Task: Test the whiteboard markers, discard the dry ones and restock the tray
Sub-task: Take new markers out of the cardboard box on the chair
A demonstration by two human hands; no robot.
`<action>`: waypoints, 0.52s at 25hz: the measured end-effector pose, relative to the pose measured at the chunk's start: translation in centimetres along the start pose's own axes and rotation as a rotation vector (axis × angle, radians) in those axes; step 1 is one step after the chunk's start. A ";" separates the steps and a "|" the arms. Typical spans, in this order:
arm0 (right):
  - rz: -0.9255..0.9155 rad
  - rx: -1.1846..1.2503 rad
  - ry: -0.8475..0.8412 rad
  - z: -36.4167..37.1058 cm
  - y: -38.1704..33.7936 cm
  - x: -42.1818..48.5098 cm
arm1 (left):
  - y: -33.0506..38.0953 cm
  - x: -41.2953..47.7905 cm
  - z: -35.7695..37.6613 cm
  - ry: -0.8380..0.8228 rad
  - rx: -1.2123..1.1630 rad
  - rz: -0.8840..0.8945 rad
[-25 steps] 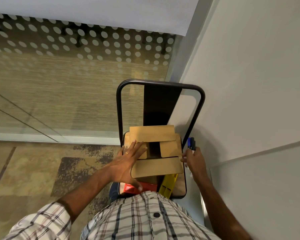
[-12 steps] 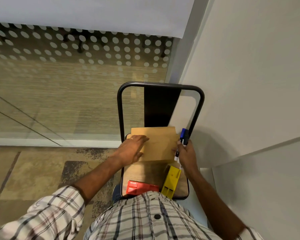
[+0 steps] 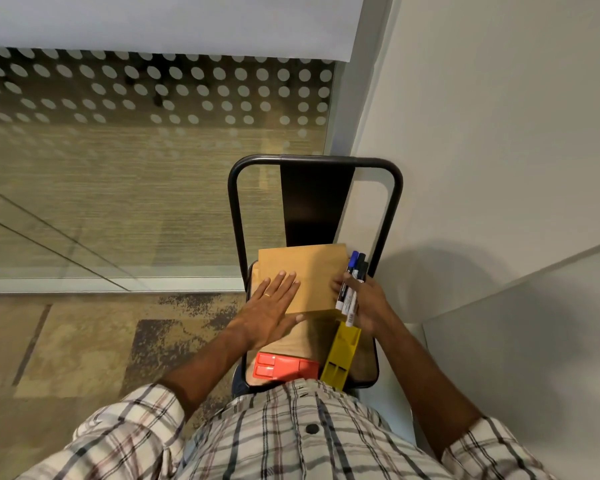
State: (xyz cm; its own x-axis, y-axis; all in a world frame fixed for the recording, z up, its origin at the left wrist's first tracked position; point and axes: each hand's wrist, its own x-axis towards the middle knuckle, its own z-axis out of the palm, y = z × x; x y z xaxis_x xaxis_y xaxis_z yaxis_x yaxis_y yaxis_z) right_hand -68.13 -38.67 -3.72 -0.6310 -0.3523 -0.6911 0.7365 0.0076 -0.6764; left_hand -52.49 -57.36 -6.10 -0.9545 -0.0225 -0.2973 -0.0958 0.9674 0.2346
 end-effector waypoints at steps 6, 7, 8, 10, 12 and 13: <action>0.031 -0.072 -0.154 -0.7 0.0 -2.8 | 2.8 1.3 -2.9 0.342 -0.652 -0.081; 0.021 -0.084 -0.173 -0.8 0.3 -3.2 | 3.6 1.8 -3.8 0.358 -0.765 -0.129; 0.012 -0.100 -0.191 -0.7 0.6 -3.7 | 4.3 2.3 -4.5 0.335 -0.892 -0.171; 0.001 -0.127 -0.219 -0.7 1.1 -5.2 | 5.4 2.6 -5.5 0.240 -1.086 -0.188; -0.005 -0.145 -0.240 -0.6 1.7 -6.8 | 6.1 2.8 -5.8 0.152 -1.201 -0.153; -0.014 -0.153 -0.248 -0.5 2.1 -7.7 | 6.4 2.7 -6.1 0.101 -1.245 -0.128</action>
State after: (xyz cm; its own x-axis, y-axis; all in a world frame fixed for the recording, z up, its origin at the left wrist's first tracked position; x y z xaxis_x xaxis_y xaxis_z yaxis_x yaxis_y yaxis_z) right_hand -61.89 -35.46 0.05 -0.5482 -0.5715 -0.6106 0.6707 0.1358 -0.7292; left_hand -57.43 -52.78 0.28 -0.9307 -0.1711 -0.3232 -0.3378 0.0635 0.9391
